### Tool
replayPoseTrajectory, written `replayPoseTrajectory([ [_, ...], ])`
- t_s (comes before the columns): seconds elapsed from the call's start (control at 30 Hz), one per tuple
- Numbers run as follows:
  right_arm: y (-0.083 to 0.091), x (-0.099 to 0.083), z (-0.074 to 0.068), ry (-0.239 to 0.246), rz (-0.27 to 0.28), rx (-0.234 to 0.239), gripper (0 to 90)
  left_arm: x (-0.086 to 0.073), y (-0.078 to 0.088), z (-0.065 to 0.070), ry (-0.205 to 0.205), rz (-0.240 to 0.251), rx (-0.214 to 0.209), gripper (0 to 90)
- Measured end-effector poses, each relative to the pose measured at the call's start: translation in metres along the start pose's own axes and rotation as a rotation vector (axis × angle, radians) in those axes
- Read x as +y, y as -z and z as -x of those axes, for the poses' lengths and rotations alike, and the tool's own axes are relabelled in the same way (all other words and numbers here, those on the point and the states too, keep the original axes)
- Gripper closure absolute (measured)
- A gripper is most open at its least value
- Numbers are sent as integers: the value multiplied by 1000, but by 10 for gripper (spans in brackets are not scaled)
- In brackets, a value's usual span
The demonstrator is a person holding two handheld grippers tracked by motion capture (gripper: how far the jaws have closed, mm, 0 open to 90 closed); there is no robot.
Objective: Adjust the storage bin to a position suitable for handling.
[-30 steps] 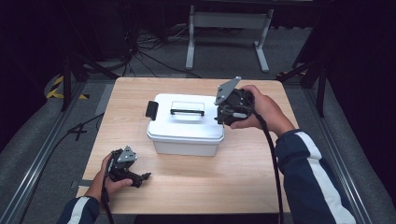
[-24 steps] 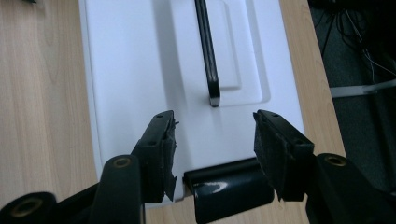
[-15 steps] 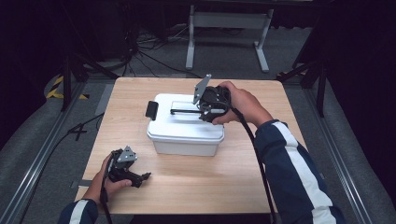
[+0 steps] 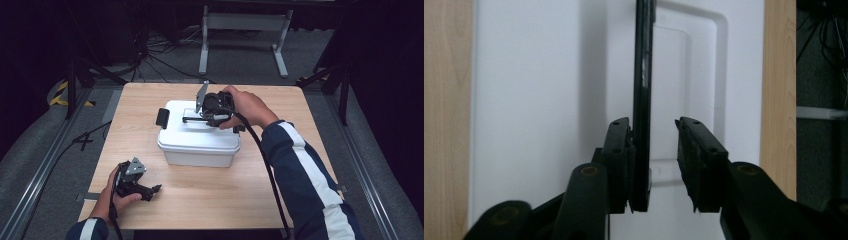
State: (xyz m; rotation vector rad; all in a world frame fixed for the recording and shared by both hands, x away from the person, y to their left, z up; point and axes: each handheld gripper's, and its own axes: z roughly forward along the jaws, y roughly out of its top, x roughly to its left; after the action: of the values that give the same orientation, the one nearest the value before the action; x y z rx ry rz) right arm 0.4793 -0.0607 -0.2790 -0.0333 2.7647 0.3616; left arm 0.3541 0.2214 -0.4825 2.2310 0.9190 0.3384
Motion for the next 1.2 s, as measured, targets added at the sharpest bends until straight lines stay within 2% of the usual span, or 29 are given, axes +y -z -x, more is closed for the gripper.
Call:
replayPoseTrajectory([
  [0.23, -2, 3, -2, 24, 2, 10, 823, -1, 1, 0, 12, 1, 8, 6],
  [0.43, 0, 4, -3, 24, 2, -6, 838, -1, 1, 0, 10, 0, 6, 6],
  [1.2, 20, 2, -2, 19, 92, -34, 846, -1, 1, 0, 7, 0, 6, 6],
])
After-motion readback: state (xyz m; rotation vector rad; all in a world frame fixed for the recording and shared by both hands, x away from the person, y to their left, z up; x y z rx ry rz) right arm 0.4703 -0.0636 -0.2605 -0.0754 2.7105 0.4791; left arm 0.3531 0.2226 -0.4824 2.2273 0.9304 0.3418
